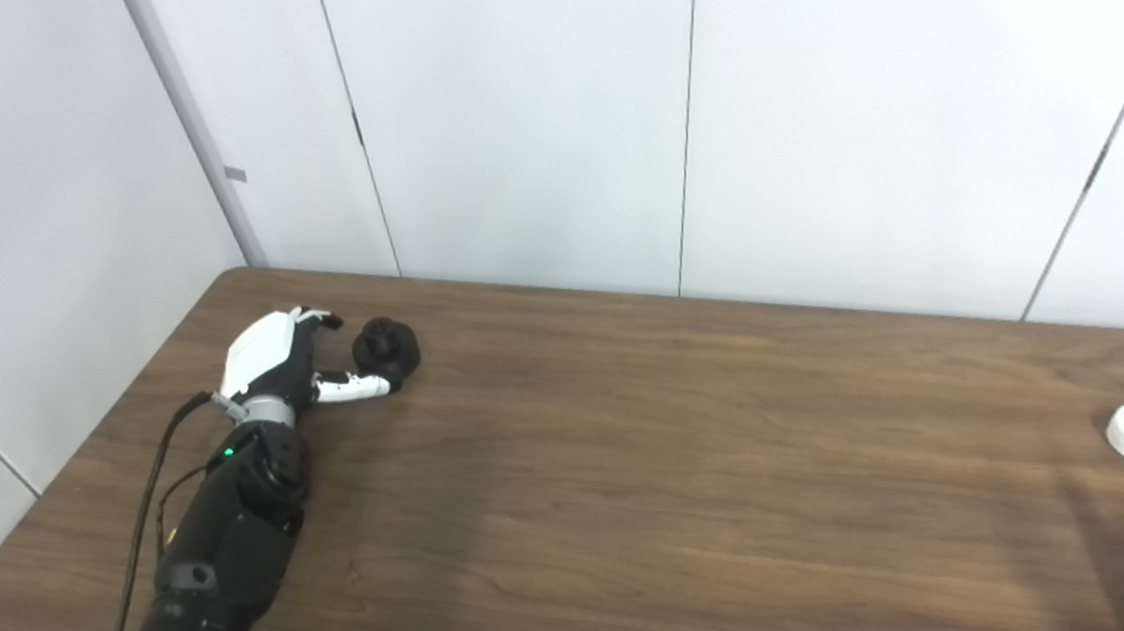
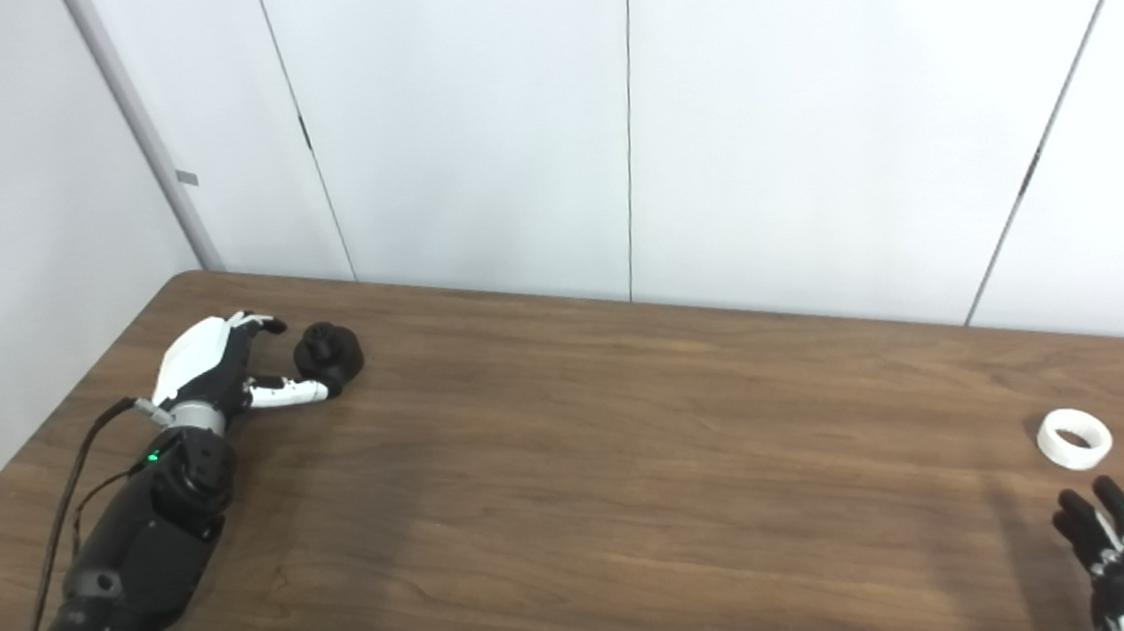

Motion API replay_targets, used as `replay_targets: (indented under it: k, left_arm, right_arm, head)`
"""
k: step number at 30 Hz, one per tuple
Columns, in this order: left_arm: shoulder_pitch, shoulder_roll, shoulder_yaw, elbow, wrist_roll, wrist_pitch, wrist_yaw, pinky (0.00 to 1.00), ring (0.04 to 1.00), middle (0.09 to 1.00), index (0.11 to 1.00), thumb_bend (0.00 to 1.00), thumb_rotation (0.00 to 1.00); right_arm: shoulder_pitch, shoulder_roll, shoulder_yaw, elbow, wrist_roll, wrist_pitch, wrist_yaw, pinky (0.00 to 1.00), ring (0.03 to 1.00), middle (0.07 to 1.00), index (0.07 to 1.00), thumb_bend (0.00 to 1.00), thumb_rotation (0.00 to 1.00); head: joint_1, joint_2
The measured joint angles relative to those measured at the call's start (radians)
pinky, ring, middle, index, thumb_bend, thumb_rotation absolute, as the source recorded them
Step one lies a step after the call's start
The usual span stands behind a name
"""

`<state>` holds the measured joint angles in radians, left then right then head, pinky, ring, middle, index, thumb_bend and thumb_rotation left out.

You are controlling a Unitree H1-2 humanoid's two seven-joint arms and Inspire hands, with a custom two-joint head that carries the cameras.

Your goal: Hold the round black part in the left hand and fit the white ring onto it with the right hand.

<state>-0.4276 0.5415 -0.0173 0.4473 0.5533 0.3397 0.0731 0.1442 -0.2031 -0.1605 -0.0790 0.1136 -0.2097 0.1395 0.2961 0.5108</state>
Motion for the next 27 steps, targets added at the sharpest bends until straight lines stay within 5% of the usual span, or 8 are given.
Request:
replay_targets:
  k: [27]
  left_arm:
    - [-0.077,0.002,-0.040,0.070,-0.082,0.007,-0.038,1.00,1.000,0.952,0.804,0.99,0.38]
  right_arm:
    - [0.005,0.005,-0.001,-0.010,-0.023,-0.001,-0.009,1.00,0.920,0.926,0.978,0.58,1.00]
  head:
    - [-0.014,0.002]
